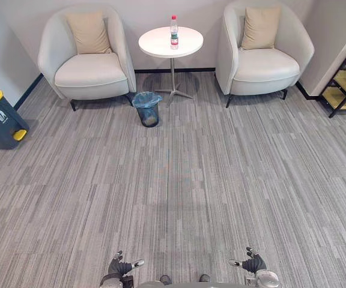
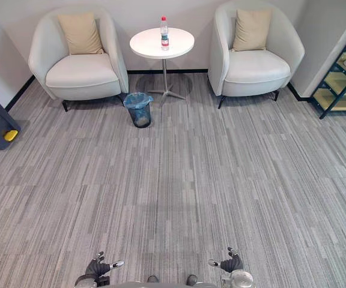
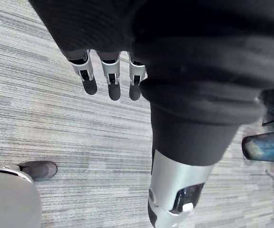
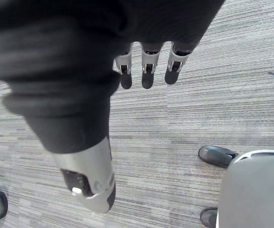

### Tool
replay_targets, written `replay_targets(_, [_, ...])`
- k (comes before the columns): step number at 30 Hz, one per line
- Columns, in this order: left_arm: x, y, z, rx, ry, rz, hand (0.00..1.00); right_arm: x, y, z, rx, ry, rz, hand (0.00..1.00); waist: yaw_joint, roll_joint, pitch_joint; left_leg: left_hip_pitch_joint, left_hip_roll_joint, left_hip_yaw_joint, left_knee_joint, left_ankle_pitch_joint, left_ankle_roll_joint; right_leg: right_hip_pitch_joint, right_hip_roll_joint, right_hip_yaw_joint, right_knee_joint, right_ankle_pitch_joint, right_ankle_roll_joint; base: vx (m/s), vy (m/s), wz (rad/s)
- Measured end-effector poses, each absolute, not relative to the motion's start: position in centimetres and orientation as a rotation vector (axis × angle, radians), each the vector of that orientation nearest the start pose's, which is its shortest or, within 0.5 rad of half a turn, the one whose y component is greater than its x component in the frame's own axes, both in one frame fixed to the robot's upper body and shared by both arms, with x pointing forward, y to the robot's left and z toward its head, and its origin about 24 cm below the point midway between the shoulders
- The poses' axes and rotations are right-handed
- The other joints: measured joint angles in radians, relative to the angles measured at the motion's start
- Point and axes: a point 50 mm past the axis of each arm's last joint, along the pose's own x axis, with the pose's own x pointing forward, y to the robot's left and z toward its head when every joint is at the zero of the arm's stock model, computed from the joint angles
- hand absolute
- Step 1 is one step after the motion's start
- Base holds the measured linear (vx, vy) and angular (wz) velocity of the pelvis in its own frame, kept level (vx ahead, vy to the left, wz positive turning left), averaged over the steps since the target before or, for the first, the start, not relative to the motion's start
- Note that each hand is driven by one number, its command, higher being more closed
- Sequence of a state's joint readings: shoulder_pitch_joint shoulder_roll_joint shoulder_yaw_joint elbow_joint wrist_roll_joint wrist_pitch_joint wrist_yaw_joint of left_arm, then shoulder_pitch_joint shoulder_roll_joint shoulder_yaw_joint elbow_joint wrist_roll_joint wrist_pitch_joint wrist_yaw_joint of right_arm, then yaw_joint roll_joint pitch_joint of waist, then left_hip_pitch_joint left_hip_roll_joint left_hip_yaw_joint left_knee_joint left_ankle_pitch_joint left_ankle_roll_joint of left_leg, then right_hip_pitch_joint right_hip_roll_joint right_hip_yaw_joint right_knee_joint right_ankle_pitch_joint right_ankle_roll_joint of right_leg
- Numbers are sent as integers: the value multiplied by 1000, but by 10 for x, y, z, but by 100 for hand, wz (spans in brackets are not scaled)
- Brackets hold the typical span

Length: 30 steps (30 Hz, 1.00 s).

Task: Gather rubbish on tea table into small bin, then transfer packed bag to large trash can.

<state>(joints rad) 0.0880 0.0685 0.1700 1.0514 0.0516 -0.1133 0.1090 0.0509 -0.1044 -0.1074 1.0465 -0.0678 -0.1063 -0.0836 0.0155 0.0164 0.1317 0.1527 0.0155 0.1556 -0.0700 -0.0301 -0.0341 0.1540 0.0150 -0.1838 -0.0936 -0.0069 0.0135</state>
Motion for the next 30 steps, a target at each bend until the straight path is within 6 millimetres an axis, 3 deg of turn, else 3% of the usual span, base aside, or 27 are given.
replay_targets(14, [96, 206, -157, 78, 1022, 262, 0, 116, -209, -151, -96, 980, -234, 0, 0, -1, 0, 0, 0, 3, 0, 0, 0, -1, 0, 0, 0, 0, 0, -22, -5, 0])
replay_targets(28, [94, 209, -157, 87, 1027, 260, 0, 121, -224, -146, -123, 957, -238, 0, 2, -1, 1, -6, 1, 29, -16, -1, 0, -22, 3, 24, -4, 0, 0, 0, 0, -4])
replay_targets(30, [93, 209, -157, 88, 1027, 261, 0, 123, -225, -145, -126, 951, -238, 0, 1, -1, 2, -10, 0, 43, -12, -10, 13, -35, 3, 36, -4, 0, 0, -23, 4, -16])
